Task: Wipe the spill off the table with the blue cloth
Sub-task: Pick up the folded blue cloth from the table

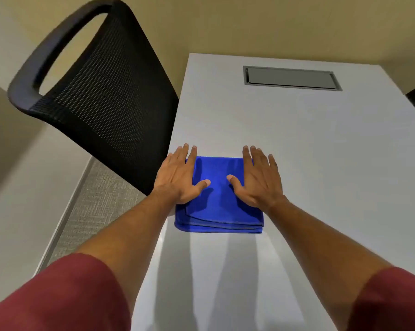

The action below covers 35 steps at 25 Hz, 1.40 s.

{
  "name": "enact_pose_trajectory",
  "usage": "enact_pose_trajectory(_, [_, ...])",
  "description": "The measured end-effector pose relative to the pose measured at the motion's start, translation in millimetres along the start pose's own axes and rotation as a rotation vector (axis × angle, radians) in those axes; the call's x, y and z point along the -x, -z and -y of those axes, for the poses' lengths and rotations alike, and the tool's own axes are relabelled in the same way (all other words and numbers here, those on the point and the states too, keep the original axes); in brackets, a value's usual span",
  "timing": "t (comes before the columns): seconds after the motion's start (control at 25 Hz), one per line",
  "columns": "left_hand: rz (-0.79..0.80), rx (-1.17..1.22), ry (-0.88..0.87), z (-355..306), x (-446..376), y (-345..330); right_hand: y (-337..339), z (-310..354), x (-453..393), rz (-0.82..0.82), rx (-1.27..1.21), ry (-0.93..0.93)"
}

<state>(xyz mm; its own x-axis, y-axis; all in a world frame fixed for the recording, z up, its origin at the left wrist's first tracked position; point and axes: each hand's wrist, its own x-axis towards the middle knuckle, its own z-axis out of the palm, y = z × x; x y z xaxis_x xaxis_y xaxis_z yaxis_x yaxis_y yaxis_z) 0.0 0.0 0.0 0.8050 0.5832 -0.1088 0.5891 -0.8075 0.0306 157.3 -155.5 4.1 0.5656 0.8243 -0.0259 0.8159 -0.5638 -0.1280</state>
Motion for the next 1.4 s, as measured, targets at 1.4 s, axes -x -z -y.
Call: enact_pose_trajectory(1.4, [-0.001, 0.475, 0.021, -15, 66, 170, 193, -26, 47, 0.105, -0.269, 0.043])
